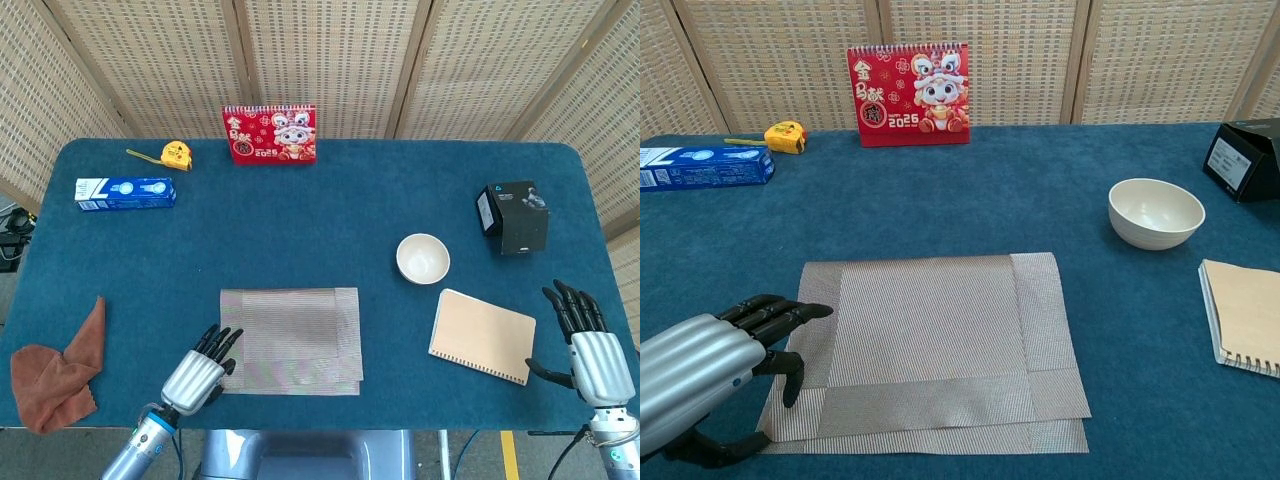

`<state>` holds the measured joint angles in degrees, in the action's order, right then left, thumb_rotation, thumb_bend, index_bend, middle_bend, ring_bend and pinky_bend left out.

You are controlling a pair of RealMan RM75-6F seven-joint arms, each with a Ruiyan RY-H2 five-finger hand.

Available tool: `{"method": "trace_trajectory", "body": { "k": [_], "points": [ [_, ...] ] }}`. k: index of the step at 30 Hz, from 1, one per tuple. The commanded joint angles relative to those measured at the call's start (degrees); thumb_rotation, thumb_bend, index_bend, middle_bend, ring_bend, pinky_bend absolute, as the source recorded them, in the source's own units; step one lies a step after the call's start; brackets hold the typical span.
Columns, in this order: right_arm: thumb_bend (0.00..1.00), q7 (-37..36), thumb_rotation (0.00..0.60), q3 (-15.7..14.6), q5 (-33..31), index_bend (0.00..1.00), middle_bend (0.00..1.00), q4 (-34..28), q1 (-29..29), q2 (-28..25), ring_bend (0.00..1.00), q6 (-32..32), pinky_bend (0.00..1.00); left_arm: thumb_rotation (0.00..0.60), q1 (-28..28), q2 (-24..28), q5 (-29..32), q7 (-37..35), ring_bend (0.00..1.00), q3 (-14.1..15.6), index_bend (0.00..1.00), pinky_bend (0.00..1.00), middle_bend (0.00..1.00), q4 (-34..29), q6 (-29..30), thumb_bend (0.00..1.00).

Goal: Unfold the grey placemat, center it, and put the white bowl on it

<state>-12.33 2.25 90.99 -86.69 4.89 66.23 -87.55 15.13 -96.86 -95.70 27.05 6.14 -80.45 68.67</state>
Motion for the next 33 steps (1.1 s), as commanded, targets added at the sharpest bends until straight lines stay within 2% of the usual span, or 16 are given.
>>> {"method": "trace_trajectory", "body": {
  "k": [1, 11, 14, 20, 33],
  "points": [
    [0.06, -0.05, 0.6, -0.05, 0.08, 0.0, 0.0, -0.01, 0.01, -0.02, 0.0, 0.02, 0.0, 0.6, 0.06, -0.28, 0.17, 0.25, 0.0, -0.03, 0.49, 0.0, 0.0, 0.13, -0.05, 0.32],
    [0.06, -0.62, 0.6, -0.04, 0.21, 0.0, 0.0, -0.1, -0.01, -0.23, 0.0, -0.12, 0.0, 0.6, 0.24, -1.07, 1.25, 1.2, 0.0, -0.05, 0.51, 0.0, 0.0, 0.27, -0.78, 0.35],
    [0.06, -0.83, 0.6, -0.05, 0.23, 0.0, 0.0, -0.11, 0.01, -0.3, 0.0, -0.09, 0.0, 0.6, 0.26, -1.06, 1.57, 1.47, 0.0, 0.01, 0.54, 0.0, 0.0, 0.12, -0.94, 0.42],
    [0.06, -0.93, 0.6, -0.1, 0.24, 0.0, 0.0, -0.1, 0.06, -0.3, 0.0, 0.08, 0.0, 0.6, 0.4, -0.61, 1.83, 1.28, 0.0, 0.08, 0.57, 0.0, 0.0, -0.54, -0.82, 0.47],
    [0.06, -1.42, 0.6, -0.14, 0.17, 0.0, 0.0, -0.33, 0.07, -0.5, 0.0, 0.22, 0.0, 0.6, 0.91, 1.48, 2.32, 1.59, 0.0, -0.74, 0.58, 0.0, 0.0, -2.86, 0.14, 0.48]
  ]
}}
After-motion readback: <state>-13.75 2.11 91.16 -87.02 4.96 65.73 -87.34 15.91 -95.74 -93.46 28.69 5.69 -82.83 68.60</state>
